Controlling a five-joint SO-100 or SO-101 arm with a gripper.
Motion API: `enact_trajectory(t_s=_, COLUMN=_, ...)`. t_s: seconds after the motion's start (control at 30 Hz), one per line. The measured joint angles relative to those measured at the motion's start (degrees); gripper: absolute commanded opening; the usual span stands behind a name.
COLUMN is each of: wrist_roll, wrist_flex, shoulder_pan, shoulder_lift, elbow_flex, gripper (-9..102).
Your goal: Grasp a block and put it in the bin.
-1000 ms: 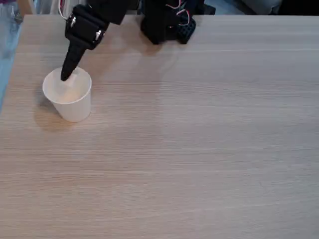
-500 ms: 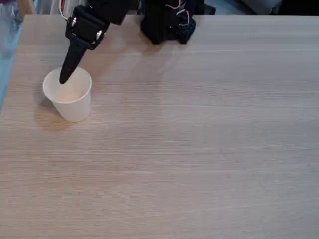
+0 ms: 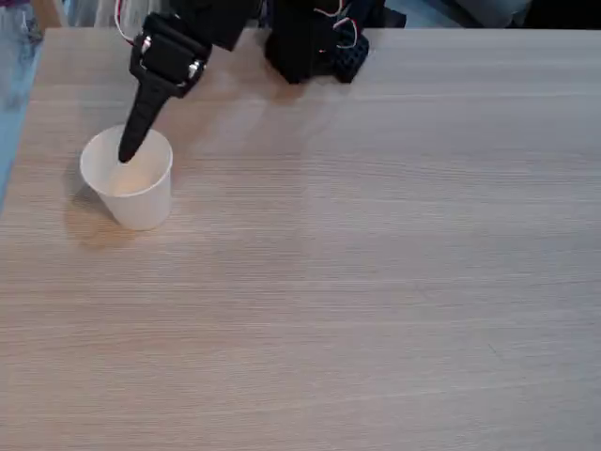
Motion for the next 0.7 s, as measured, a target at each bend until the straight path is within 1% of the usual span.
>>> enact_trajectory(t_s=0.07, wrist_roll=0.0, wrist_flex=-0.18, shoulder_pan=-1.14, shoulder_lift=0.7, elbow_flex=0.0, gripper=12)
enact_trajectory(t_s=0.23, wrist_roll=0.0, wrist_flex=-0.53, shoulder_pan=-4.66, shoulder_lift=2.81, elbow_flex=-0.09, gripper=4)
enact_trajectory(t_s=0.37, wrist_roll=0.0, wrist_flex=-0.53, shoulder_pan=-6.59, shoulder_lift=4.31, elbow_flex=-0.35, gripper=0)
enact_trajectory(t_s=0.53, wrist_roll=0.88, wrist_flex=-0.18, shoulder_pan=-11.16, shoulder_lift=6.24, elbow_flex=-0.35, gripper=0)
enact_trajectory(t_s=0.7, wrist_roll=4.57, wrist_flex=2.99, shoulder_pan=-16.88, shoulder_lift=8.0, elbow_flex=-0.35, gripper=0)
